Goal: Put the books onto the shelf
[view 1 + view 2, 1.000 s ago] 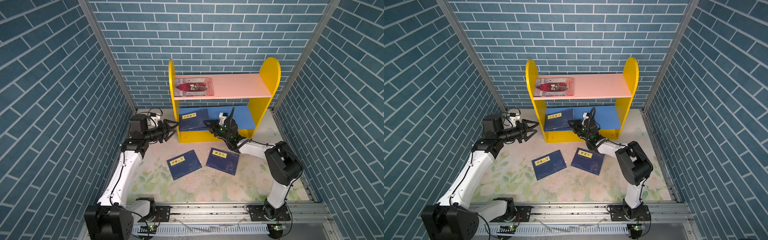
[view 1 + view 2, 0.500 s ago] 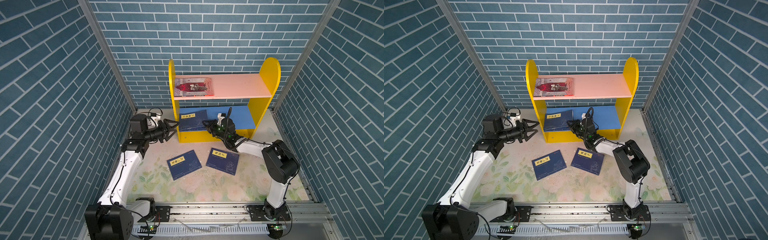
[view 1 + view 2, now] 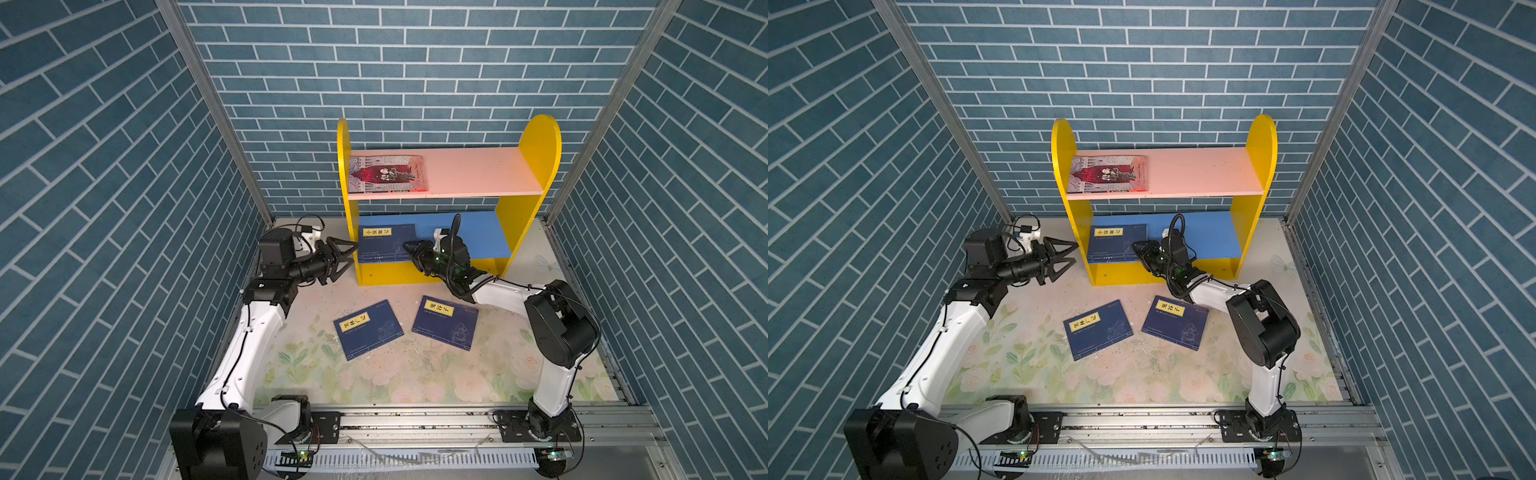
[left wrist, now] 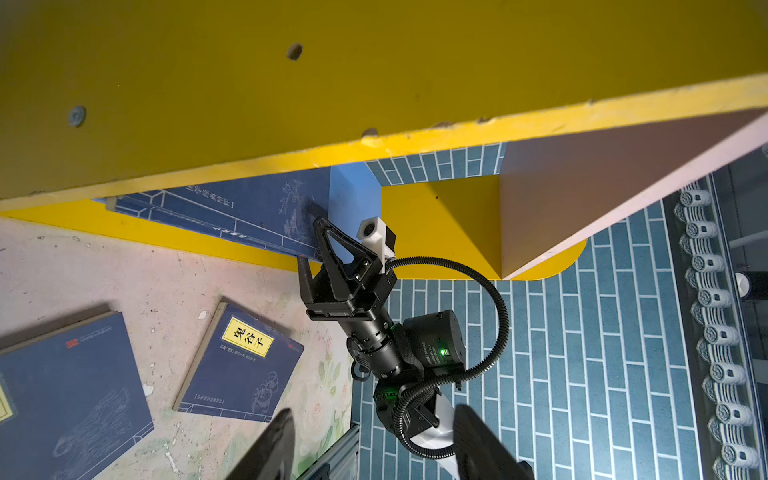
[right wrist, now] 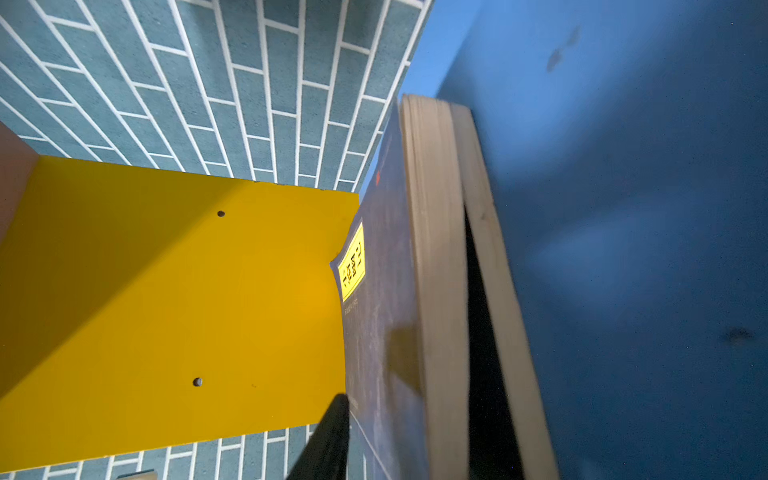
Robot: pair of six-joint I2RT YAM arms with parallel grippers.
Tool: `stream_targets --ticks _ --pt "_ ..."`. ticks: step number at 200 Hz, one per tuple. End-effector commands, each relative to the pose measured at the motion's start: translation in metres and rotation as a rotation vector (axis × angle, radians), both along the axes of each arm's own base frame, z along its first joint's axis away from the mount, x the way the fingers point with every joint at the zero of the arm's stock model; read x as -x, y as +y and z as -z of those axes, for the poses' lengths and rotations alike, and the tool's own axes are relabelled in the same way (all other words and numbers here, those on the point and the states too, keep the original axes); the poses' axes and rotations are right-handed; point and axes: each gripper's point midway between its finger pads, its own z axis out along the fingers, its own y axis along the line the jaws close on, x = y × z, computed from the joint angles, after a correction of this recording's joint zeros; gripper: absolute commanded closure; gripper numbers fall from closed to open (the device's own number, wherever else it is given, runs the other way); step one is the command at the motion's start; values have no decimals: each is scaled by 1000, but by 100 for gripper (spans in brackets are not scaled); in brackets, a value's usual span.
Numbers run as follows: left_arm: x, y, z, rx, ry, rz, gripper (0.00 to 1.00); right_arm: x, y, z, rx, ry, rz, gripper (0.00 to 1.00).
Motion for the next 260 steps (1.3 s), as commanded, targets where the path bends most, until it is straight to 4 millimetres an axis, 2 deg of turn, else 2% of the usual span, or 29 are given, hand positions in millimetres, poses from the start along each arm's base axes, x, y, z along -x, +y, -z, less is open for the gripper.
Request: stream_targets --ticks 1,36,101,166,227,260 --pt "-2 1 2 17 9 1 37 7 -3 -26 7 -30 -7 59" --pt "-3 1 -1 21 6 -1 38 14 -6 -25 63 6 -23 51" --pt "-4 0 -3 34 5 -2 38 19 -18 -13 192 88 -15 46" --pt "-3 1 -4 37 4 -4 38 20 -34 -12 283 95 11 46" --pt "-4 2 -1 35 9 -10 38 21 -33 -17 276 84 4 48" --pt "-6 2 0 35 10 -11 37 21 -26 -24 218 78 -12 49"
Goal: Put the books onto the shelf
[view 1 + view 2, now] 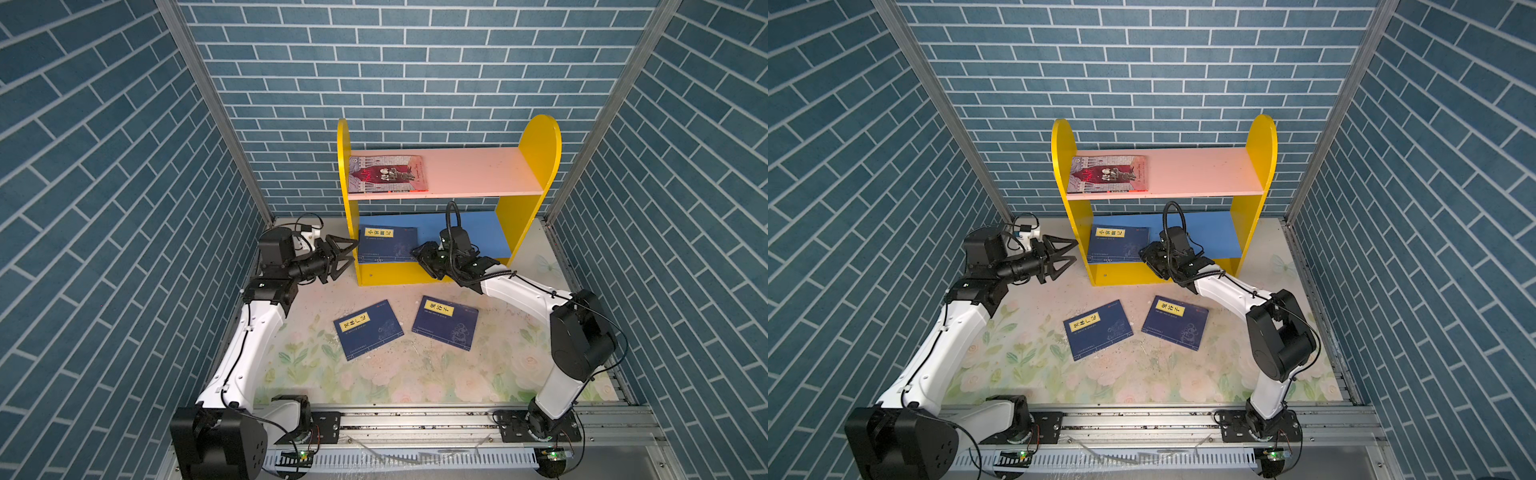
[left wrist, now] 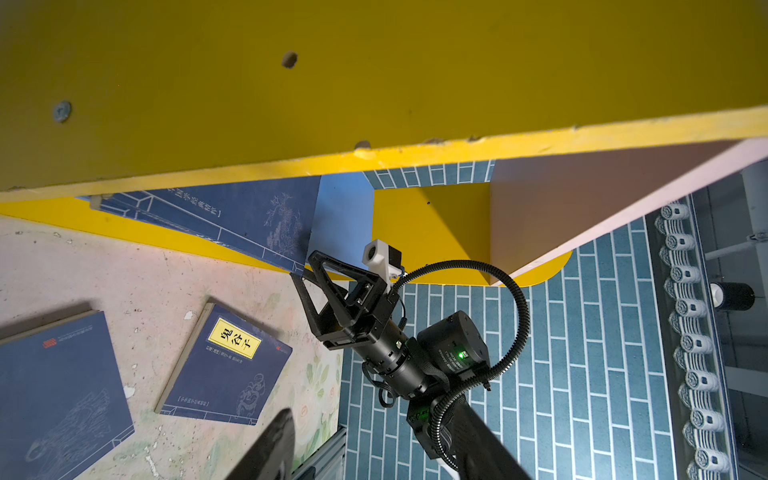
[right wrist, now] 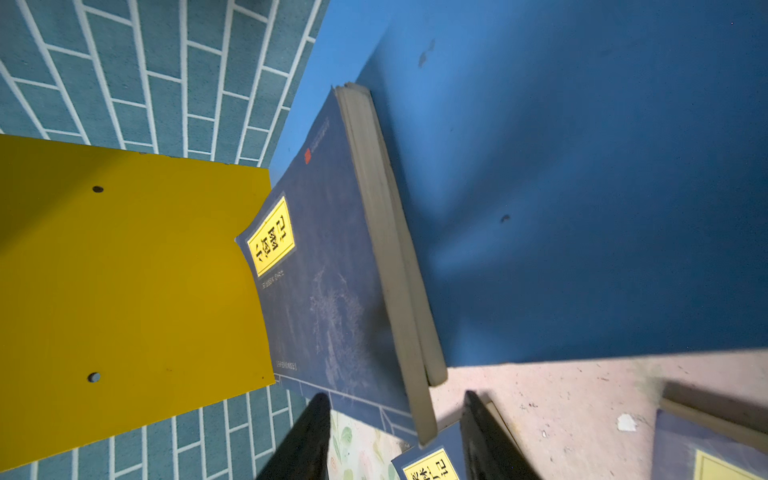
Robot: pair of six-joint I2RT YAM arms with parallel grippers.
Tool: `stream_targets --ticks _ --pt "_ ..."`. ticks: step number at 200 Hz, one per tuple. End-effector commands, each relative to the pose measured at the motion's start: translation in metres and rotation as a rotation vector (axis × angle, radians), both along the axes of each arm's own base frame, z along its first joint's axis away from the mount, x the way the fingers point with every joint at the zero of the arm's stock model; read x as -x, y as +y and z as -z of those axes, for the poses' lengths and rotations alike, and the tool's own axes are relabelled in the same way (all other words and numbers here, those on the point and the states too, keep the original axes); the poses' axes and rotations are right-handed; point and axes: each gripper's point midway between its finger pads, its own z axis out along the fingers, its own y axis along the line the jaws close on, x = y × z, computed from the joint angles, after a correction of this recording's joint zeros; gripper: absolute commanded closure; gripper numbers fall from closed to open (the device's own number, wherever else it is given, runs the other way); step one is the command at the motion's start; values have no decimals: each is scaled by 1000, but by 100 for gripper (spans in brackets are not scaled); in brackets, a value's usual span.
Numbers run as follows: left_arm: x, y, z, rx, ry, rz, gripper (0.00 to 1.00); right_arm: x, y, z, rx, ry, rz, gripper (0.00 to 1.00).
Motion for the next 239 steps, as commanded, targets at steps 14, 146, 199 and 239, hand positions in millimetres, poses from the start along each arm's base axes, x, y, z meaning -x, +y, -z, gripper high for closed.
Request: stream_targets --ticks 14,146,199,239 --pt "-3 2 5 2 1 0 37 -1 6 -35 -84 -58 -13 49" --pt "-6 2 7 5 8 -3 37 -8 13 -33 -114 -52 -17 49" --pt "-5 3 8 7 10 -2 37 -5 -1 -32 -50 -37 10 49" --pt "-5 3 7 8 10 -3 37 3 -13 -30 9 -13 23 48"
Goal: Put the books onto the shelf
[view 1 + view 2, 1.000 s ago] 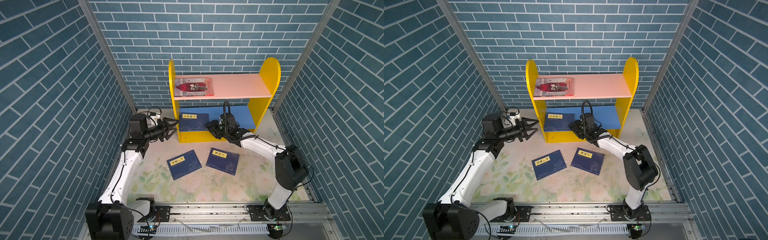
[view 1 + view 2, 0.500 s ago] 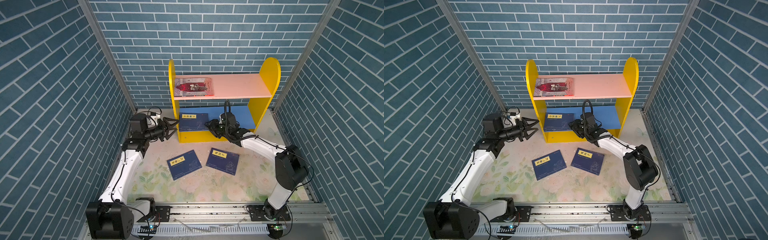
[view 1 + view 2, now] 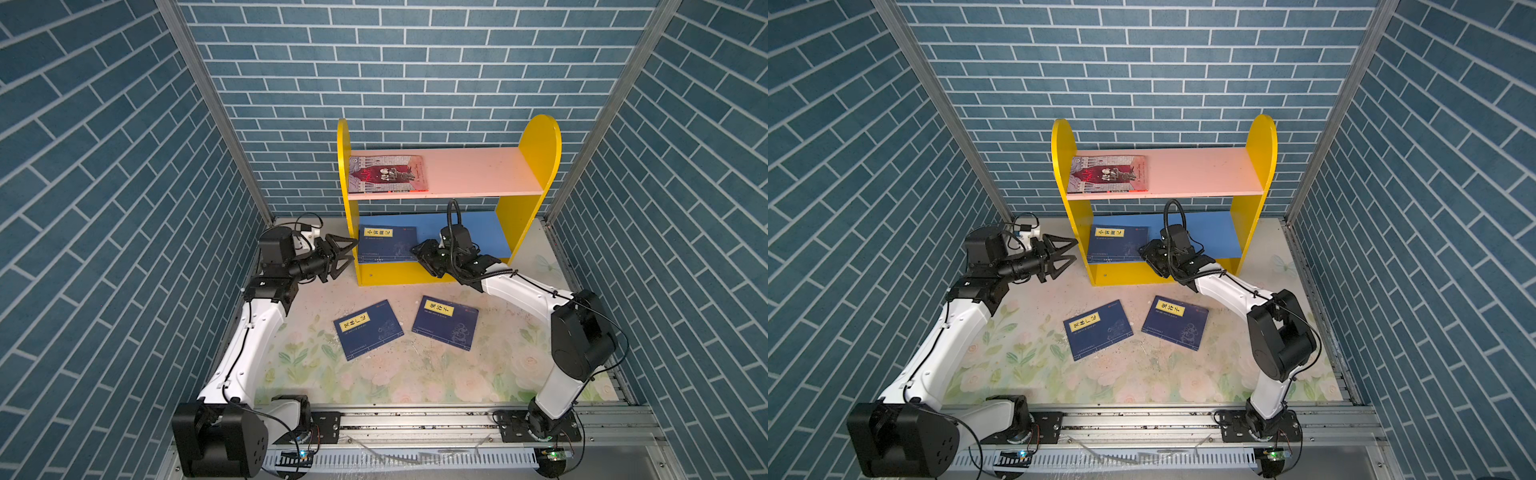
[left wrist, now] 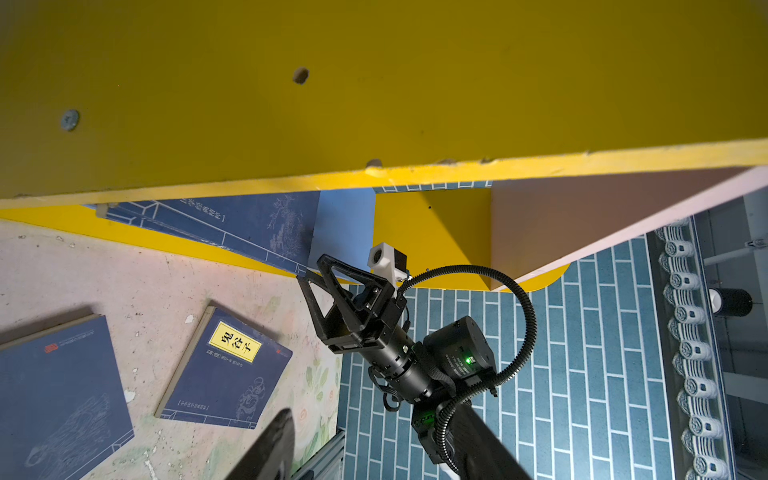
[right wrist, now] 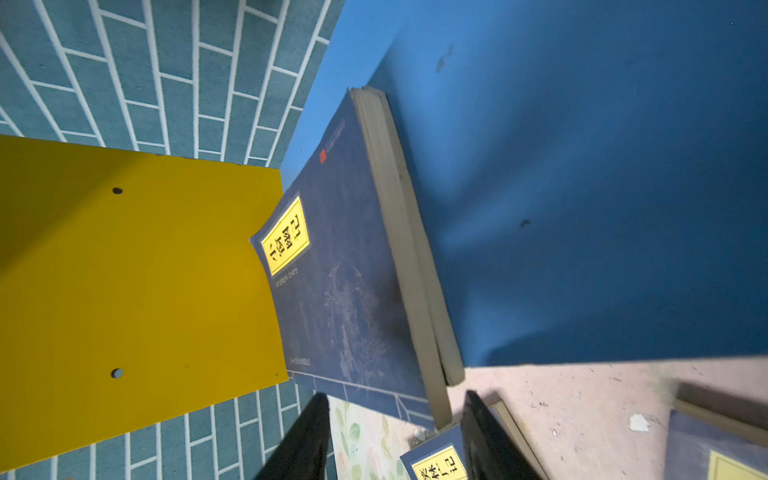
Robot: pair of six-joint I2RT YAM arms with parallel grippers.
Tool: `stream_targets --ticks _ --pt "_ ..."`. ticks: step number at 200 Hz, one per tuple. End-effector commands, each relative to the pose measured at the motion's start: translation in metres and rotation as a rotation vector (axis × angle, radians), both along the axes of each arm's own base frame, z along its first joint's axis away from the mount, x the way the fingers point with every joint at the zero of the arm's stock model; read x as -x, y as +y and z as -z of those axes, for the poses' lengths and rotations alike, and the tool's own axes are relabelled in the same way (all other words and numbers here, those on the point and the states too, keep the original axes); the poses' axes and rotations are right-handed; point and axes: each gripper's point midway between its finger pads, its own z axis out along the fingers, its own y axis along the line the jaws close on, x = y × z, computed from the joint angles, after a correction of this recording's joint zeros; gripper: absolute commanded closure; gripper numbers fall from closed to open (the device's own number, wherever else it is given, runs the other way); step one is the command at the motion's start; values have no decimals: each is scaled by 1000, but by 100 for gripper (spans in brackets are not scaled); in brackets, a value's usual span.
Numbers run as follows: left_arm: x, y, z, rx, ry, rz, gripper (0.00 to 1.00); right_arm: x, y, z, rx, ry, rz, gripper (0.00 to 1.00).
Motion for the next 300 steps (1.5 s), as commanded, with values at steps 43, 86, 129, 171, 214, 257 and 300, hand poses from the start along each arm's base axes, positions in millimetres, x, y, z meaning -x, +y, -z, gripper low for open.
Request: stream_targets --ticks 43,86,129,171,214,257,300 --pt "-1 1 5 5 4 3 37 8 2 -28 -40 -7 -26 48" --pt "-3 2 6 7 7 -2 37 5 12 -31 -76 -8 -47 48" --pt "-4 2 6 9 11 -2 37 4 14 -31 -85 -2 -49 48" --pt "-6 3 2 14 -1 -5 37 14 9 -50 -80 -77 -61 48" --pt "-10 4 4 12 3 -7 37 35 26 -38 -71 -32 -159 51" --pt "-10 4 5 12 7 -6 37 38 37 -25 -71 -9 -188 51" --pt "-9 4 5 10 6 -9 37 34 44 -12 -63 24 -207 51"
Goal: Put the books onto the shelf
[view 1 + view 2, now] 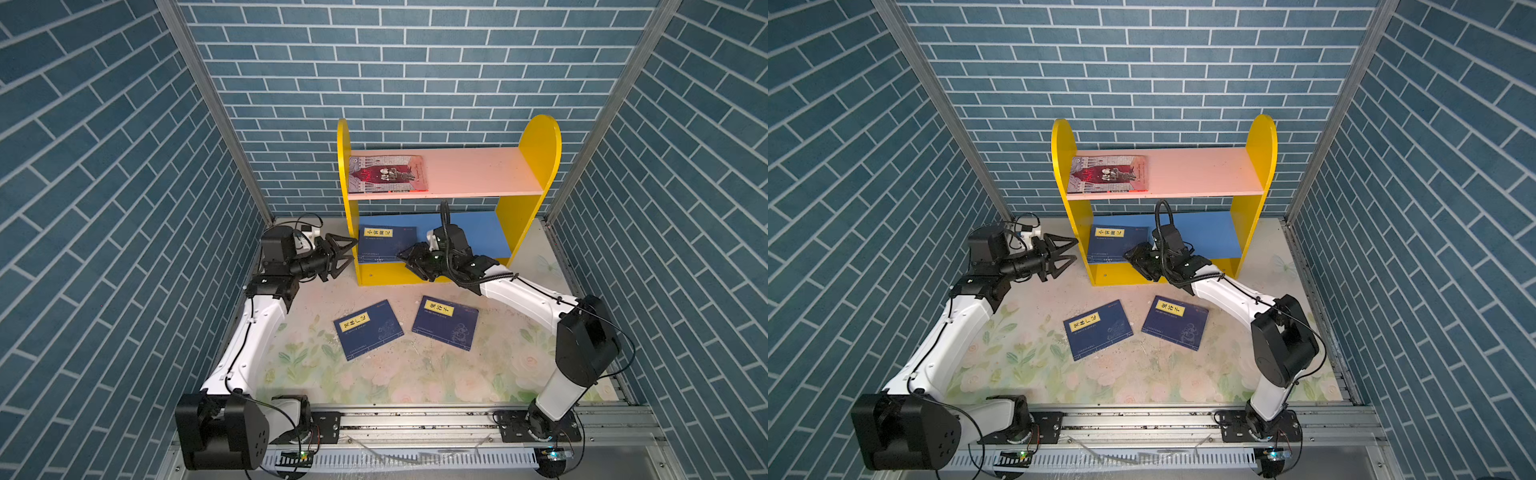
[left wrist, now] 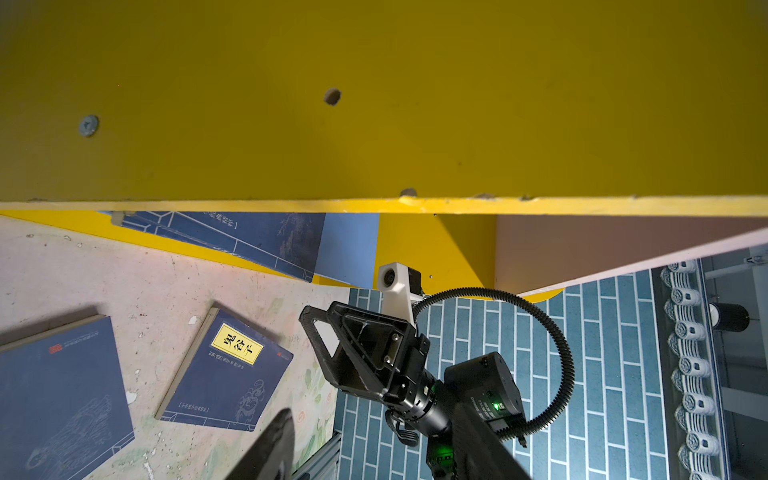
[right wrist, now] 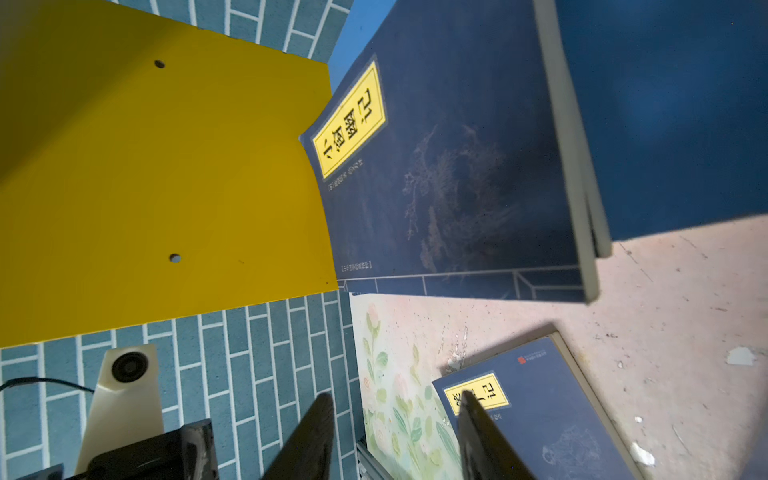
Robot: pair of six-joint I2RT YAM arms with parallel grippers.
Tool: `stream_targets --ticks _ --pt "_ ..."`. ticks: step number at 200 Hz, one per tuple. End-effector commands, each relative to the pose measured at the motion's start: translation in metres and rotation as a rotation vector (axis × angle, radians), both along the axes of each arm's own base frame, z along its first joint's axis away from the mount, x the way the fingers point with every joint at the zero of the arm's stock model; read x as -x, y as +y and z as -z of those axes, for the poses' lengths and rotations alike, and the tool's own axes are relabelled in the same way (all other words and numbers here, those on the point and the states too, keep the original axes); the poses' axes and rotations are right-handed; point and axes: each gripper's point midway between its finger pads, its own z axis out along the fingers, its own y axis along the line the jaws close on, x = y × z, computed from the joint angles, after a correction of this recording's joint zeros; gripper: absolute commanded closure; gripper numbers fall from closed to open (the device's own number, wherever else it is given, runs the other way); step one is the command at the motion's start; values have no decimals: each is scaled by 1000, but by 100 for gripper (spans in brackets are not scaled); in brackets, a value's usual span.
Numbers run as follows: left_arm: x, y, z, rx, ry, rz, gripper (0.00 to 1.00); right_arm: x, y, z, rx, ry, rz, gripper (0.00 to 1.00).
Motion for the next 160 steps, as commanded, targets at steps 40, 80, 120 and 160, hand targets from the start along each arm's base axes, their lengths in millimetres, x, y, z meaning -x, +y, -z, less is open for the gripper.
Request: stream_targets --ticks 40,80,120,160 --pt "-1 4 -3 -1 -26 -4 37 -12 9 13 3 3 -30 51" --pt "-2 5 -3 2 -25 -6 37 -21 7 11 -3 -7 -15 51" --pt "-2 5 -2 4 -22 -7 37 -26 7 7 -14 -18 -11 51" --pt "-3 5 -1 5 -18 -11 37 -32 5 11 -11 -7 -3 51"
